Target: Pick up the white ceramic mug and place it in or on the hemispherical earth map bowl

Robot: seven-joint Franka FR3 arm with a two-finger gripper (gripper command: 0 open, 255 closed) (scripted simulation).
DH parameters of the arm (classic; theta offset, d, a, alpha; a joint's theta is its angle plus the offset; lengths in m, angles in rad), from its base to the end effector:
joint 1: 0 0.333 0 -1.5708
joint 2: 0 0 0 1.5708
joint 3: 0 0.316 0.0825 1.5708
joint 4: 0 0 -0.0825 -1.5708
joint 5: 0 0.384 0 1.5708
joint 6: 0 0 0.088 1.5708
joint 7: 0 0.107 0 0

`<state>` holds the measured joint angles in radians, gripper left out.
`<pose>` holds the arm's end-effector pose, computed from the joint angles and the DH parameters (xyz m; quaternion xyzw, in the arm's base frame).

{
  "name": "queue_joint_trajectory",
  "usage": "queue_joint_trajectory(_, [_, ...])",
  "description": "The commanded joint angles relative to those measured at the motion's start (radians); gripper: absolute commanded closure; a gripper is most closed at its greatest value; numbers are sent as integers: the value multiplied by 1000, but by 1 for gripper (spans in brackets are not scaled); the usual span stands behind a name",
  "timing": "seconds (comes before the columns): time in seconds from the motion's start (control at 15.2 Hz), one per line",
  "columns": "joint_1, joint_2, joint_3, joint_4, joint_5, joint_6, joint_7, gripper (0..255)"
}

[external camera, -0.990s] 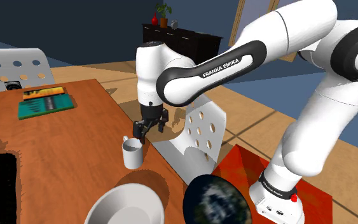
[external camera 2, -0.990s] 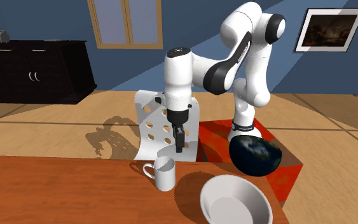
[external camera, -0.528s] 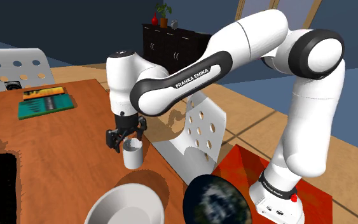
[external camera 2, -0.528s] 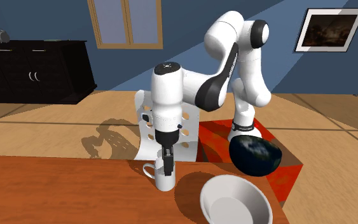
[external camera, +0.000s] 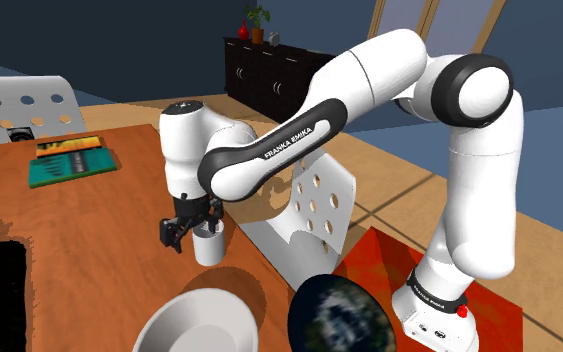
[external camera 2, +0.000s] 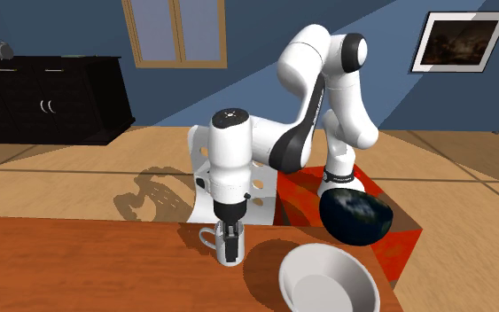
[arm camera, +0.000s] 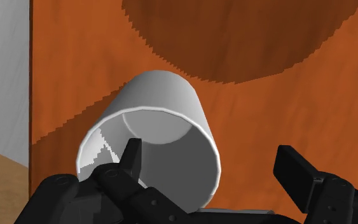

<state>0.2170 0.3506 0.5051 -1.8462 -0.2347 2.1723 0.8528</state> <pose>0.4928 0.3942 0.3590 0.9997 -0.0138 0.0194 0.0005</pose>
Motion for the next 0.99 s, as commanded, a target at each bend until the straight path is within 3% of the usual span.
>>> queue_joint_trajectory(0.0, [3,14,-4,-4,-9,16,5,0])
queue_joint_trajectory(0.46, [3,14,-4,-4,-9,16,5,0])
queue_joint_trajectory(0.53, [3,14,-4,-4,-9,16,5,255])
queue_joint_trajectory(0.92, [3,14,-4,-4,-9,16,5,255])
